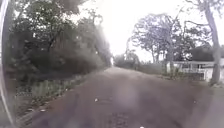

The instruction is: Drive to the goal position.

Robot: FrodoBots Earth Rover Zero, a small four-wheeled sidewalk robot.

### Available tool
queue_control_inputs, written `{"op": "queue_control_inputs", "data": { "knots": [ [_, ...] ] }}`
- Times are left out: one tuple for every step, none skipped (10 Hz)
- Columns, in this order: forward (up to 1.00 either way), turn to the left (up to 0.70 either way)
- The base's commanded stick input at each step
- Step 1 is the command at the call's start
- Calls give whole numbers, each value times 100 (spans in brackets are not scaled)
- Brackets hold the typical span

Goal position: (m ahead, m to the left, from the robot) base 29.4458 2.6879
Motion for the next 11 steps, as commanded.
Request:
{"op": "queue_control_inputs", "data": {
  "knots": [
    [70,1],
    [70,1],
    [70,1],
    [70,1],
    [70,1],
    [70,1],
    [70,1],
    [70,1],
    [70,1],
    [70,1],
    [70,1]
  ]
}}
